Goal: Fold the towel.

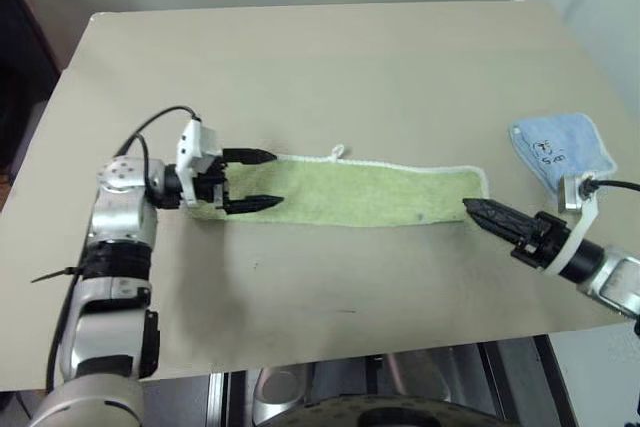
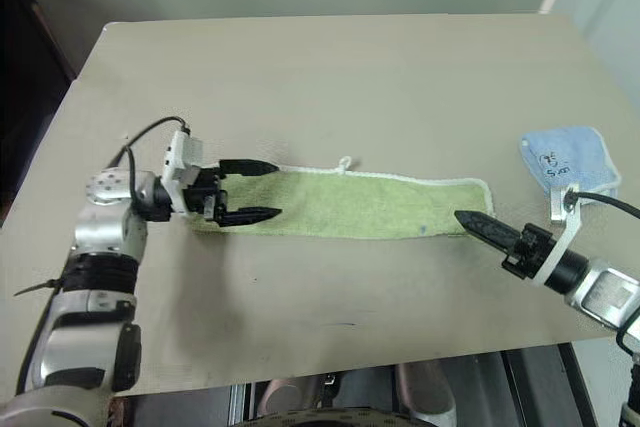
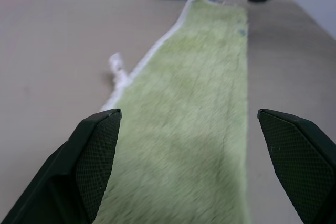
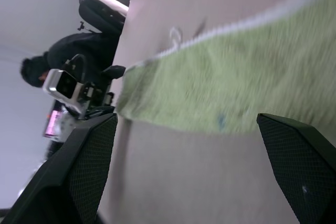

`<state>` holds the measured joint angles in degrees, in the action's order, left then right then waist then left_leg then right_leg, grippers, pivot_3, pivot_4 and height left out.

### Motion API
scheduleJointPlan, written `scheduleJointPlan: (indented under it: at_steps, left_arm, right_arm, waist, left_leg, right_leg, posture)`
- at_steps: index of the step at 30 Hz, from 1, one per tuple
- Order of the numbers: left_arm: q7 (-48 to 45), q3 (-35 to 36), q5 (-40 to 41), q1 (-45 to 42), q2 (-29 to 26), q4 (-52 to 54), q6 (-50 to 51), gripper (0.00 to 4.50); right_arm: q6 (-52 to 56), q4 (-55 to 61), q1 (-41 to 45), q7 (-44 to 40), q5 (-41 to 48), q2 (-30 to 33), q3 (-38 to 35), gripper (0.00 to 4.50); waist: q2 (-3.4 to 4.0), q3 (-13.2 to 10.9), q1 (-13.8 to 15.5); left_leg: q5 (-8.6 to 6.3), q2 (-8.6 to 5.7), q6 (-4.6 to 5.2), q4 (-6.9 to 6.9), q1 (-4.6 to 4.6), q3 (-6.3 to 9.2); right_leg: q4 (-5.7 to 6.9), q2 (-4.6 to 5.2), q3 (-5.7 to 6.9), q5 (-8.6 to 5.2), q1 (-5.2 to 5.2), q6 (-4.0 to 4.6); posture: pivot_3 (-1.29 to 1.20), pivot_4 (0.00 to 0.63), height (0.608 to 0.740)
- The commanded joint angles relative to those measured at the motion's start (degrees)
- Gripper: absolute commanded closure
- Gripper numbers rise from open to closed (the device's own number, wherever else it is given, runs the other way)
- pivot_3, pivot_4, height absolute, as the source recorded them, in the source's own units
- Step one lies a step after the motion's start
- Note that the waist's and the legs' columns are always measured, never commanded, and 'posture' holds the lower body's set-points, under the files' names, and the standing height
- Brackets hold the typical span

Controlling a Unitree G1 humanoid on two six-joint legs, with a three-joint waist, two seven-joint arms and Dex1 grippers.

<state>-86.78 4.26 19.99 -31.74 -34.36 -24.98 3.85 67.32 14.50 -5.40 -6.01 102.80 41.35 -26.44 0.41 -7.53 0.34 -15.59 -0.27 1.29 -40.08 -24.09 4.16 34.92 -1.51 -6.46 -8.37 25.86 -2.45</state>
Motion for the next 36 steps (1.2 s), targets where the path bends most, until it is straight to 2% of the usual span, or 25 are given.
scheduleJointPlan:
  at_steps: [1, 6, 16, 21, 27, 29, 32, 35, 36]
  left_arm:
    - [1.21, -0.19, 2.49, 0.87, 0.27, 5.75, 2.48, 0.00]
    - [2.20, -1.61, 2.29, 2.95, 1.29, 7.68, 1.63, 0.00]
    - [1.19, -4.99, 2.60, 4.66, -1.21, 13.25, 4.01, 0.00]
    - [2.44, -7.15, 3.50, 6.23, -2.41, 20.10, 10.32, 0.00]
    - [3.62, -7.44, 4.98, 5.81, -1.96, 21.91, 12.83, 0.00]
    - [3.29, -7.72, 4.18, 5.94, -2.26, 20.99, 11.77, 0.00]
    - [3.40, -7.66, 3.90, 5.84, -2.28, 20.42, 11.52, 0.00]
    - [3.69, -7.76, 3.73, 6.02, -2.05, 20.40, 11.27, 0.00]
    - [3.71, -7.84, 3.69, 6.11, -2.00, 20.43, 11.22, 0.00]
  right_arm:
    - [-3.78, 1.62, -2.74, 6.74, 7.07, 1.35, 2.35, 0.01]
    - [-8.27, 3.45, -6.04, 10.48, 10.20, -0.80, 4.35, 0.01]
    - [-13.26, -2.54, -0.41, 18.28, 10.20, -8.19, 1.77, 0.01]
    - [-13.40, -2.00, 0.38, 21.64, 10.20, -11.13, 1.39, 0.01]
    - [-13.94, -1.94, 0.60, 24.71, 10.20, -12.76, 0.93, 0.01]
    - [-14.37, -3.10, -0.01, 27.22, 10.20, -10.68, 1.93, 0.01]
    - [-14.67, -5.10, -0.12, 28.60, 10.20, -11.29, 0.31, 0.57]
    - [-14.70, -6.15, 0.46, 29.09, 10.20, -11.59, -0.68, 1.60]
    - [-14.64, -6.53, 0.69, 29.20, 10.20, -11.68, -0.91, 1.60]
  waist:
    - [0.00, 0.00, -0.03]
    - [0.00, 0.01, -0.09]
    - [-0.01, 0.02, -0.23]
    - [-0.01, 0.02, -0.18]
    - [0.00, 0.02, -0.18]
    - [0.00, 0.02, -0.18]
    - [-0.03, 0.04, -0.01]
    - [-0.03, 0.03, 0.07]
    - [-0.03, 0.04, 0.07]
  left_leg:
    - [-0.02, 0.00, 0.01, 0.00, 0.01, 0.00]
    - [-0.09, 0.01, -0.02, 0.02, 0.04, 0.00]
    - [-0.15, 0.02, 0.02, 0.00, 0.04, -0.01]
    - [-0.21, 0.02, 0.07, 0.00, 0.02, 0.00]
    - [-0.35, 0.02, 0.06, 0.00, 0.03, -0.02]
    - [-0.38, 0.02, 0.05, 0.01, 0.04, -0.02]
    - [-0.39, 0.02, 0.06, -0.01, 0.04, 0.00]
    - [-0.40, 0.00, 0.07, -0.03, 0.04, 0.00]
    - [-0.40, -0.01, 0.07, -0.03, 0.04, 0.00]
  right_leg:
    - [-0.01, 0.00, 0.00, 0.00, -0.01, 0.00]
    - [0.00, 0.00, 0.00, 0.00, 0.01, -0.01]
    - [-0.05, 0.00, 0.00, 0.09, 0.03, 0.05]
    - [-0.06, 0.00, 0.00, 0.25, 0.02, 0.39]
    - [-0.06, 0.03, 0.01, 0.17, 0.03, 0.46]
    - [-0.05, 0.03, 0.01, 0.16, 0.04, 0.45]
    - [-0.07, 0.04, 0.00, 0.12, -0.02, 0.42]
    - [-0.07, 0.07, 0.00, 0.10, -0.04, 0.43]
    - [-0.07, 0.08, 0.00, 0.10, -0.04, 0.43]
  posture:
    - [0.00, 0.150, 0.740]
    - [0.00, 0.150, 0.740]
    - [0.00, 0.150, 0.740]
    - [0.00, 0.150, 0.740]
    - [0.00, 0.150, 0.740]
    - [0.00, 0.150, 0.740]
    - [0.00, 0.150, 0.740]
    - [0.00, 0.150, 0.740]
    - [0.00, 0.150, 0.740]
